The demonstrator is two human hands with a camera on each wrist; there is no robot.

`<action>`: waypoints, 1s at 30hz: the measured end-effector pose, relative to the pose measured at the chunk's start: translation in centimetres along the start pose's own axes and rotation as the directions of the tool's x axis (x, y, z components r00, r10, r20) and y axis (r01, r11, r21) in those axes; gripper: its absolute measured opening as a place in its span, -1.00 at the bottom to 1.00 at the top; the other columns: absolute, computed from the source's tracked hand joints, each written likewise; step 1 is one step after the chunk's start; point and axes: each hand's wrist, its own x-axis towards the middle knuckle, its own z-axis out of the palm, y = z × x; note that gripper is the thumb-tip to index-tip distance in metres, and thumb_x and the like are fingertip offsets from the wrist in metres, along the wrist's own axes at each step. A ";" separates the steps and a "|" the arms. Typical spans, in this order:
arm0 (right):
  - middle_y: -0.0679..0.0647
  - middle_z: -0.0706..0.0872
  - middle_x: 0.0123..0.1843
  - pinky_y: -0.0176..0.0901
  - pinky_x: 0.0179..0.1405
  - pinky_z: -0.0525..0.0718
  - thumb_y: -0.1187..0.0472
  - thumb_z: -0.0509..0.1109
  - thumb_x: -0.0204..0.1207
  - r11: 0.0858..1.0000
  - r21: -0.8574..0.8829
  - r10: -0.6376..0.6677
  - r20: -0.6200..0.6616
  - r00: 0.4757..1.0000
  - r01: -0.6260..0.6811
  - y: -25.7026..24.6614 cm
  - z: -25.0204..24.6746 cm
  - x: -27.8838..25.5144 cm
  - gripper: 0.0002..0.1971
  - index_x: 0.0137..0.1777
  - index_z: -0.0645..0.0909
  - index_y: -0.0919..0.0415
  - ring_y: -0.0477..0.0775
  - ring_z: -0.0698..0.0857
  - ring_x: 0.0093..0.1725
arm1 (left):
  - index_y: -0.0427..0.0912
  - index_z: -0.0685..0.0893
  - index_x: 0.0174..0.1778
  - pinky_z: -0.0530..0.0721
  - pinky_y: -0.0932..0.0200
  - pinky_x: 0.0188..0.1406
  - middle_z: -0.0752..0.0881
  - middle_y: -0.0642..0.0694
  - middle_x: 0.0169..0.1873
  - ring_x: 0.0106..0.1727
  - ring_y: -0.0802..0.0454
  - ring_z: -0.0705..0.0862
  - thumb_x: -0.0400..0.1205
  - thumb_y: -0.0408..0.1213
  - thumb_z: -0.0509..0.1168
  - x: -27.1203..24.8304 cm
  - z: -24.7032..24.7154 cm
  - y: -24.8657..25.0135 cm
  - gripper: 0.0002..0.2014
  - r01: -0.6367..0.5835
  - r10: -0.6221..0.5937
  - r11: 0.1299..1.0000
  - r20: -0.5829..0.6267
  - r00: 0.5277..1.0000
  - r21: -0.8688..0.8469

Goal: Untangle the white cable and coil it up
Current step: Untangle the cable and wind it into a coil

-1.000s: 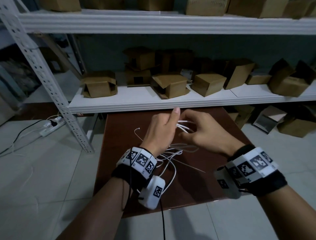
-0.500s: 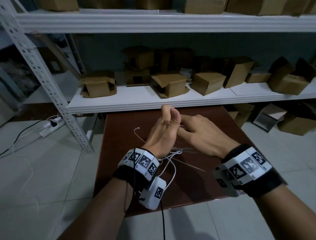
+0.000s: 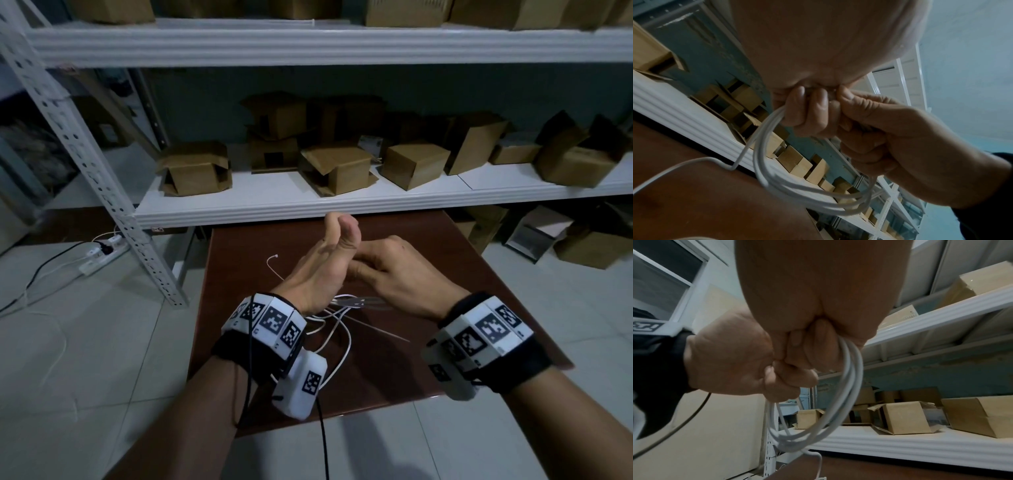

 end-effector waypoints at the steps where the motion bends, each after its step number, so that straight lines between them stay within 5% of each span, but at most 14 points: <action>1: -0.01 0.71 -0.39 0.15 -0.31 0.61 -0.01 0.34 0.76 1.000 0.012 -0.005 -0.002 1.000 0.005 0.0 0.2 0.0 -0.76 -0.05 0.76 0.03 0.01 0.64 -0.40 | 0.02 0.36 0.52 0.69 -0.23 0.09 0.66 -0.06 -0.06 -0.07 0.00 0.62 0.00 0.93 -0.38 0.0 0.0 0.1 0.38 0.019 -0.019 1.000 0.001 1.000 -0.003; 3: 0.06 0.72 -0.39 0.22 -0.31 0.61 -0.04 0.32 0.77 0.998 0.064 -0.008 -0.033 0.999 0.010 -0.1 0.5 0.0 -0.72 -0.08 0.76 0.05 0.09 0.63 -0.42 | -0.07 0.41 0.58 0.68 0.00 -0.14 0.72 -0.13 -0.05 -0.16 0.10 0.62 0.00 0.95 -0.24 0.1 -0.1 0.1 0.45 0.066 -0.068 0.992 -0.014 0.998 -0.104; 5: 0.16 0.77 -0.31 0.28 -0.26 0.65 -0.05 0.33 0.77 0.976 0.217 0.040 -0.116 0.992 -0.014 0.0 0.3 0.0 -0.67 -0.08 0.78 0.14 0.27 0.70 -0.32 | -0.22 0.61 0.32 0.47 0.23 -0.42 0.59 0.00 -0.31 -0.39 0.18 0.52 0.28 0.83 -0.01 0.5 -0.3 -0.1 0.17 0.045 -0.052 0.964 -0.017 0.999 -0.261; 7: 0.35 0.70 -0.30 0.28 -0.31 0.55 -0.01 0.35 0.79 0.926 0.376 0.110 -0.210 0.972 -0.024 0.1 -0.4 0.1 -0.58 -0.08 0.73 0.38 0.28 0.60 -0.35 | -0.32 0.73 -0.02 0.26 0.13 -0.45 0.42 0.01 -0.50 -0.52 0.12 0.37 0.69 0.45 0.11 0.9 -0.9 -0.2 -0.23 0.034 -0.039 0.940 -0.008 0.999 -0.340; 9: 0.29 0.48 -0.40 0.12 -0.42 0.36 0.08 0.36 0.80 0.888 0.460 0.168 -0.278 0.946 -0.023 0.0 -0.9 0.1 -0.56 -0.15 0.63 0.50 0.17 0.37 -0.40 | -0.41 0.69 -0.28 0.19 0.07 -0.39 0.30 0.01 -0.61 -0.56 0.07 0.29 0.88 0.13 0.09 1.1 -1.3 -0.5 -0.32 0.040 -0.047 0.918 -0.008 0.999 -0.394; 12: 0.05 0.42 -0.45 -0.17 -0.53 0.28 0.15 0.36 0.80 0.780 0.626 0.309 -0.345 0.887 -0.029 -0.7 -0.9 0.1 -0.63 -0.27 0.59 0.28 -0.01 0.34 -0.48 | -0.24 0.63 -0.36 0.19 0.10 -0.36 0.26 0.05 -0.60 -0.54 0.07 0.28 0.89 0.05 0.15 1.0 -1.4 -0.7 -0.42 0.016 -0.040 0.852 -0.036 0.999 -0.523; 15: -0.04 0.38 -0.51 -0.27 -0.60 0.23 0.16 0.33 0.80 0.621 0.784 0.435 -0.330 0.838 -0.013 -1.1 -0.5 0.6 -0.66 -0.25 0.51 0.20 -0.07 0.27 -0.56 | -0.15 0.58 -0.35 0.19 0.25 -0.40 0.15 -0.09 -0.46 -0.53 0.12 0.25 0.85 0.00 0.20 1.1 -1.1 -0.7 -0.53 -0.054 -0.009 0.804 -0.104 0.995 -0.592; 18: -0.02 0.26 -0.50 -0.31 -0.59 0.21 0.20 0.27 0.80 0.482 0.876 0.449 -0.232 0.863 -0.016 -1.1 -0.3 0.8 -0.64 -0.29 0.43 0.17 -0.07 0.19 -0.56 | -0.14 0.45 -0.39 0.16 0.41 -0.56 0.25 -0.01 -0.50 -0.58 0.19 0.19 0.89 -0.15 0.16 1.3 -1.1 -0.8 -0.53 -0.111 0.020 0.797 -0.158 0.987 -0.593; 20: 0.04 0.29 -0.49 -0.26 -0.58 0.37 0.19 0.29 0.75 0.453 0.890 0.416 -0.162 0.895 -0.049 -0.8 -0.2 0.7 -0.68 -0.25 0.47 0.27 -0.01 0.25 -0.54 | -0.15 0.44 -0.42 0.19 0.42 -0.59 0.32 0.03 -0.53 -0.59 0.19 0.19 0.87 -0.18 0.19 1.4 -1.6 -0.9 -0.52 -0.146 0.050 0.831 -0.189 0.981 -0.536; 23: 0.24 0.43 -0.49 0.04 -0.37 0.75 0.23 0.34 0.58 0.513 0.855 0.315 -0.098 0.944 -0.082 0.1 -0.7 0.5 -0.66 -0.17 0.48 0.60 0.17 0.42 -0.52 | -0.18 0.45 -0.44 0.20 0.36 -0.55 0.34 -0.05 -0.53 -0.56 0.13 0.23 0.81 -0.15 0.24 1.3 -2.3 -0.9 -0.54 -0.197 0.121 0.902 -0.212 0.970 -0.385; 25: 0.41 0.56 -0.41 0.09 -0.27 0.77 0.28 0.39 0.50 0.634 0.766 0.261 -0.078 0.962 -0.110 0.8 -1.2 0.2 -0.63 -0.11 0.51 0.72 0.31 0.58 -0.46 | -0.22 0.46 -0.45 0.21 0.26 -0.51 0.32 -0.16 -0.52 -0.53 0.07 0.25 0.82 -0.15 0.24 1.1 -2.3 -0.8 -0.52 -0.228 0.178 0.941 -0.207 0.962 -0.250; 27: 0.44 0.71 -0.30 0.02 -0.20 0.76 0.27 0.44 0.48 0.768 0.628 0.220 -0.069 0.973 -0.129 1.2 -1.5 0.1 -0.68 -0.08 0.63 0.65 0.40 0.72 -0.34 | -0.26 0.45 -0.48 0.25 0.18 -0.47 0.33 -0.15 -0.55 -0.52 0.05 0.26 0.81 -0.15 0.25 1.0 -2.1 -0.7 -0.49 -0.244 0.215 0.959 -0.186 0.959 -0.145; 30: 0.32 0.82 -0.19 0.29 0.00 0.79 0.26 0.54 0.47 0.883 0.455 0.186 -0.109 0.976 -0.118 1.8 -1.5 0.1 -0.83 -0.06 0.74 0.39 0.40 0.82 -0.15 | -0.16 0.46 -0.52 0.26 0.13 -0.43 0.34 0.00 -0.59 -0.52 0.09 0.26 0.79 -0.11 0.28 1.0 -2.0 -0.8 -0.49 -0.225 0.213 0.971 -0.141 0.967 -0.079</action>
